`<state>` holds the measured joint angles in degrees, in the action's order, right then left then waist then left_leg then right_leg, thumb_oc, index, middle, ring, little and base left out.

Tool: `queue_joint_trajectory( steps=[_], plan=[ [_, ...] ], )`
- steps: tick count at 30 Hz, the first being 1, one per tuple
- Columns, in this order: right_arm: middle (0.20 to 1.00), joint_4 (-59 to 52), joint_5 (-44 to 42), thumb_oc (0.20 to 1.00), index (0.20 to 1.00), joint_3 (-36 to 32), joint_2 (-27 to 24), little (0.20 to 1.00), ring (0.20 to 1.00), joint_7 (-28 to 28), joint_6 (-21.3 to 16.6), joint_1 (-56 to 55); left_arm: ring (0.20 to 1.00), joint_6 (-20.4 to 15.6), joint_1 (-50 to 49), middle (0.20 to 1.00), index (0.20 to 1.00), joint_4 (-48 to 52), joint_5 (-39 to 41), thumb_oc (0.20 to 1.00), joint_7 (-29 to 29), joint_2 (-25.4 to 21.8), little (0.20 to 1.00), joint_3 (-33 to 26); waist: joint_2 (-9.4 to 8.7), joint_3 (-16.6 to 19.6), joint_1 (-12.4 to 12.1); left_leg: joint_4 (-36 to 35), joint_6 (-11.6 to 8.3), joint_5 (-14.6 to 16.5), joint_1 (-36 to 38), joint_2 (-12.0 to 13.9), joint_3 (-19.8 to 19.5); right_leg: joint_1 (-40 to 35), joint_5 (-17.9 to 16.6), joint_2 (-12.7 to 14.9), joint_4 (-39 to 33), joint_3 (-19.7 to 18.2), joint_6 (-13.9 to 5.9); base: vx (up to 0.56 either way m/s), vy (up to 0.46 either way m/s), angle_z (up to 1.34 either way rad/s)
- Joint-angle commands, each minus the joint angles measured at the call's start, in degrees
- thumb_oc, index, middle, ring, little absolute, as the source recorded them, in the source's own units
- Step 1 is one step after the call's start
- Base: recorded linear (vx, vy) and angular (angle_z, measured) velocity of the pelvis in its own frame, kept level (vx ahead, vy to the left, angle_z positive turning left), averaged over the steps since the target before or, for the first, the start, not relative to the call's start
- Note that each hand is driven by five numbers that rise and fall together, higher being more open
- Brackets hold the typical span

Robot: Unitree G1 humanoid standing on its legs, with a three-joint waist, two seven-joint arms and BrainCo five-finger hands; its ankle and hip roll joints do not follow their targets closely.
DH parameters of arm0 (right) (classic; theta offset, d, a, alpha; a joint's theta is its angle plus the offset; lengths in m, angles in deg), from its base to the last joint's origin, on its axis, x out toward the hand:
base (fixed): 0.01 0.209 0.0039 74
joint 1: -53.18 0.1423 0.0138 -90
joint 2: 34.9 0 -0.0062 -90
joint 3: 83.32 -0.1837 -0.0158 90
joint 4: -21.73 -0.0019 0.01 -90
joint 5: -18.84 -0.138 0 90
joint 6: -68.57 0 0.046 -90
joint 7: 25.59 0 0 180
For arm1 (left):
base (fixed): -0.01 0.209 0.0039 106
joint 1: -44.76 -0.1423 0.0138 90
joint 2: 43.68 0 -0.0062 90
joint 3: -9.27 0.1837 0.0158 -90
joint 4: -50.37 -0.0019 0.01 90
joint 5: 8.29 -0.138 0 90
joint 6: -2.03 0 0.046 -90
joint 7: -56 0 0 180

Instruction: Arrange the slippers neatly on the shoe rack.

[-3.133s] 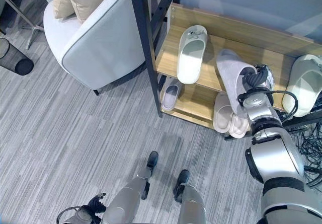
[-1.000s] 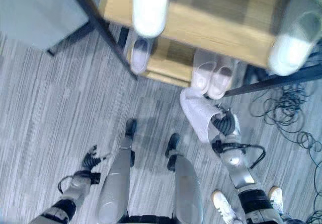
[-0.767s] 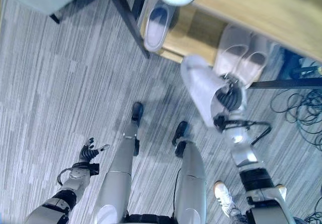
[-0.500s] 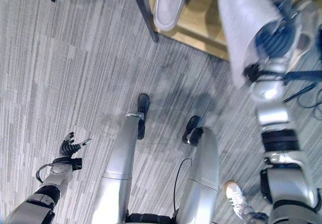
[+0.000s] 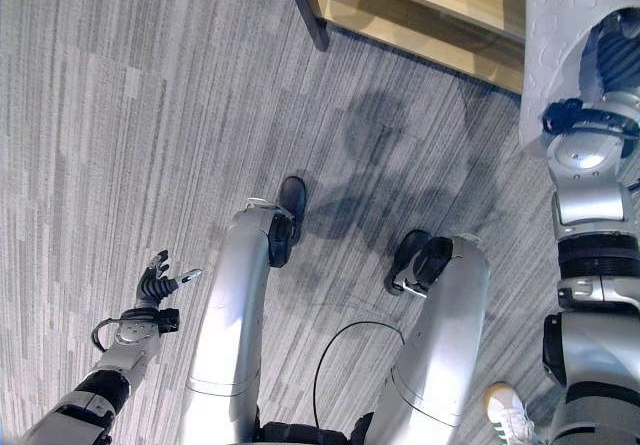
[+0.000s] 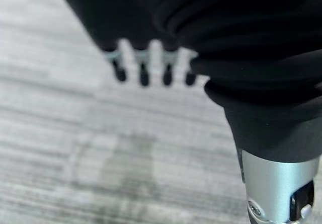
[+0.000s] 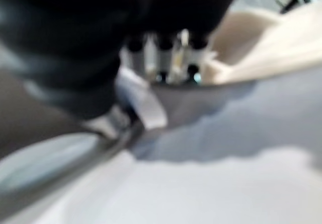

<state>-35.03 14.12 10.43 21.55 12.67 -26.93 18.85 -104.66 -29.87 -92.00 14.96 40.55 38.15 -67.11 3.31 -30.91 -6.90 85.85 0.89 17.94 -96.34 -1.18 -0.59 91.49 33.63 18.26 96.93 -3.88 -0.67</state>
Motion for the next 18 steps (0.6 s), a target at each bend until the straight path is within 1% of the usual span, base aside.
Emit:
queue_joint_trajectory(
  steps=[1,3,4,6,7,11,13,14,16,18],
  plan=[
    [0.200,1.2,-4.3,0.200,0.200,1.1,-1.8,0.200,0.200,2.4,-4.0,4.6,1.000,-0.6,-3.4,1.000,1.000,-3.5,2.0,1.000,-1.6,0.7,1.000,1.5,0.44,1.2,0.1,2.6,-0.36,13.1,6.4,0.5,-5.9,-4.6,-2.8,1.0,-4.9,-2.4,0.14,0.00,0.000,0.00],
    [0.200,3.7,-6.3,0.200,0.200,2.0,-1.8,0.200,0.200,2.2,-4.8,6.6,1.000,-0.9,-3.4,1.000,1.000,-3.4,2.2,1.000,-1.4,0.4,1.000,1.9,0.44,1.2,-0.2,2.4,-0.47,13.0,6.4,0.5,-5.9,-4.3,-3.1,1.1,-4.8,-2.6,0.00,0.01,-0.003,0.02],
    [0.200,5.5,-8.6,0.200,0.200,3.1,-1.8,0.200,0.200,2.0,-5.6,9.0,1.000,-1.2,-3.3,1.000,1.000,-3.3,2.4,1.000,-1.5,-0.1,1.000,2.4,0.42,1.2,-0.6,2.7,-0.64,13.2,6.4,0.5,-5.9,-4.3,-3.2,1.2,-4.6,-2.7,-0.07,0.01,0.008,0.03],
    [0.200,9.3,-13.3,0.200,0.200,6.4,-2.1,0.200,0.200,0.3,-7.2,13.6,1.000,-1.2,-3.2,1.000,1.000,-3.3,3.0,1.000,-1.0,-0.3,1.000,3.0,0.43,1.2,-1.0,2.2,-0.80,13.0,6.4,0.8,-5.7,-4.1,-3.4,1.5,-4.9,-2.9,-0.15,0.00,0.016,0.02],
    [0.200,11.2,-15.7,0.200,0.200,9.3,-2.1,0.200,0.200,-1.5,-7.6,16.4,1.000,-1.2,-2.8,1.000,1.000,-3.8,3.7,1.000,-0.4,-0.7,1.000,3.5,0.36,1.2,-1.3,1.5,-1.01,12.7,6.4,1.0,-5.5,-4.1,-3.6,1.6,-5.4,-3.0,-0.24,-0.01,0.033,0.05],
    [0.200,14.9,-19.2,0.200,0.200,13.2,-2.1,0.200,0.200,-3.9,-7.4,20.9,1.000,-0.9,-2.3,1.000,1.000,-4.6,5.0,1.000,0.3,-0.6,1.000,3.8,0.22,1.2,-1.5,0.8,-1.28,12.2,6.4,0.9,-5.5,-4.1,-4.0,2.1,-6.2,-3.1,-0.35,0.00,0.010,0.06],
    [0.200,18.0,-21.7,0.200,0.200,16.1,-1.6,0.200,0.200,-5.9,-6.8,24.0,1.000,-0.6,-2.1,1.000,1.000,-5.2,5.7,1.000,1.0,-0.7,1.000,4.1,-0.07,1.2,-1.7,0.4,-1.46,12.0,6.4,1.1,-5.4,-4.1,-4.2,2.3,-6.5,-3.1,-0.36,0.00,0.025,0.06],
    [0.200,21.2,-24.3,0.200,0.200,19.1,-0.8,0.200,0.200,-7.5,-6.6,27.0,1.000,-0.5,-1.9,1.000,1.000,-5.8,6.4,1.000,1.4,-0.8,1.000,4.4,-0.30,1.2,-1.9,-0.1,-1.52,11.8,6.4,1.2,-5.3,-4.0,-4.4,2.4,-6.8,-3.1,-0.33,0.01,0.039,0.07],
    [0.200,22.8,-25.6,0.200,0.200,20.8,-0.2,0.200,0.200,-8.0,-6.5,29.3,1.000,-0.4,-1.5,1.000,1.000,-6.1,7.1,1.000,1.6,-0.7,1.000,4.6,-0.35,1.2,-1.9,-0.5,-1.55,11.7,6.4,1.2,-5.2,-4.0,-4.5,2.5,-7.2,-3.0,-0.28,0.00,0.018,0.02],
    [0.200,23.9,-25.8,0.200,0.200,23.3,1.3,0.200,0.200,-8.5,-5.5,31.8,1.000,0.0,-0.9,1.000,1.000,-6.4,8.0,1.000,2.1,-0.5,1.000,5.0,-0.51,1.2,-1.9,-1.2,-1.61,11.3,6.4,1.2,-5.2,-4.0,-5.0,2.7,-7.9,-3.1,-0.38,0.00,0.047,0.00]
  ],
)
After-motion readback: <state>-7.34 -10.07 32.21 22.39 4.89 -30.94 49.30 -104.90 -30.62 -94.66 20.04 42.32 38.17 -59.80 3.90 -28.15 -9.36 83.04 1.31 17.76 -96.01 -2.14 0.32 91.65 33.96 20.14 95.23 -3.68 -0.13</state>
